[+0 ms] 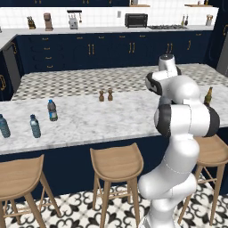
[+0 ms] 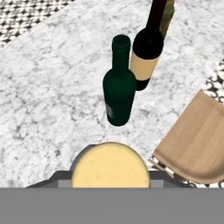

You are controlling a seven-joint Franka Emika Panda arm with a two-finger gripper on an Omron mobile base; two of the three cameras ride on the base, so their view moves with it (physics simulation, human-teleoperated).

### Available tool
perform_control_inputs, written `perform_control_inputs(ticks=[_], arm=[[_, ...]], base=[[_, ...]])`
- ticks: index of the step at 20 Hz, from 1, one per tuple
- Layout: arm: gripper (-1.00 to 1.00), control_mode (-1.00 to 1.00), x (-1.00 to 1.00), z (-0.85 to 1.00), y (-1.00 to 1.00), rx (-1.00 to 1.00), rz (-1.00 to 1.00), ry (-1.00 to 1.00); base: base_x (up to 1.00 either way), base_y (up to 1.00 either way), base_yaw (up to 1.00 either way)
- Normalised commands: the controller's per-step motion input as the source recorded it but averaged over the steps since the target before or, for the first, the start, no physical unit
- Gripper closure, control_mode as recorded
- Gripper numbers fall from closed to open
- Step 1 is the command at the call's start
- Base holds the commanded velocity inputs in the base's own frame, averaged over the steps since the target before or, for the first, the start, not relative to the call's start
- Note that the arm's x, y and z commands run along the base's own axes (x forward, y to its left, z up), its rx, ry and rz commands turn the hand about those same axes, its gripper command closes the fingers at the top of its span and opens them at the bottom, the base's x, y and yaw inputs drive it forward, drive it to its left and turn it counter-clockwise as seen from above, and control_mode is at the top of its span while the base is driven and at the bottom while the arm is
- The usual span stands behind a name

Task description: Move the plastic bottles in the middle to the plastics group, and the glass bottles in the middle to the glass group.

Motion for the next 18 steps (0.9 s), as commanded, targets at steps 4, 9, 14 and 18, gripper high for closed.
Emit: perform_control_inputs(ticks=[4,9,14,18], arm=[[1.0,-1.0,0.0,0.0,-0.03,0.0,-0.04,0.0],[1.0,-1.0,0.0,0.0,0.0,0.0,-0.02,0.0],[1.0,-1.0,0.0,0.0,-0.03,0.0,-0.05,0.0],[1.0,-1.0,0.0,0.0,-0.05,0.0,-0.04,0.0]], base=[[0.0,0.0,0.0],[0.0,0.0,0.0],[0.0,0.0,0.0],[0.0,0.0,0.0]])
